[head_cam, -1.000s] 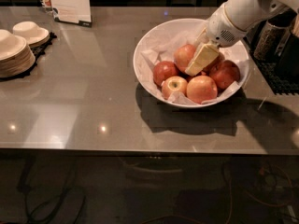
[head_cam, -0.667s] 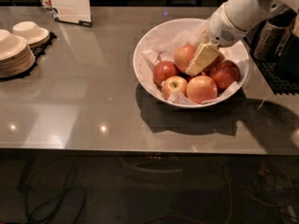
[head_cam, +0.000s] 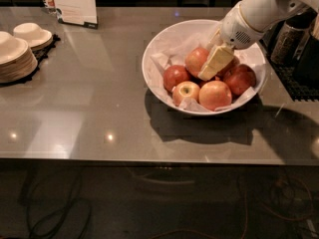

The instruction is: Pick apple from white bowl

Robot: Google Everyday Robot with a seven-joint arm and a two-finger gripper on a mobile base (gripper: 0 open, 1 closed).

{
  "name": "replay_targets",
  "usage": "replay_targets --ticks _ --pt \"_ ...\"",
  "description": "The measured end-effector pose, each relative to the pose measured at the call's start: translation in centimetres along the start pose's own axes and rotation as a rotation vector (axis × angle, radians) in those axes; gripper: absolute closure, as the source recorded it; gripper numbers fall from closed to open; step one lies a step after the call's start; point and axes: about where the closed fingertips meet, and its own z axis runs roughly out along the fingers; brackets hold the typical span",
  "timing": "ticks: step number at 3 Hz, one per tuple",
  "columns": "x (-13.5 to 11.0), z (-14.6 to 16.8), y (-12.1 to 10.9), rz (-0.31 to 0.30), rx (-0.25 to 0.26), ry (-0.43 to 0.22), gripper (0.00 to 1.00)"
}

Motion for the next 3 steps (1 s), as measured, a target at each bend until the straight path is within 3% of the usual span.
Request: replay_targets --ticks 3 --pt "-1.1 -3.2 -1.1 0.003 0.071 -0.02 1.0"
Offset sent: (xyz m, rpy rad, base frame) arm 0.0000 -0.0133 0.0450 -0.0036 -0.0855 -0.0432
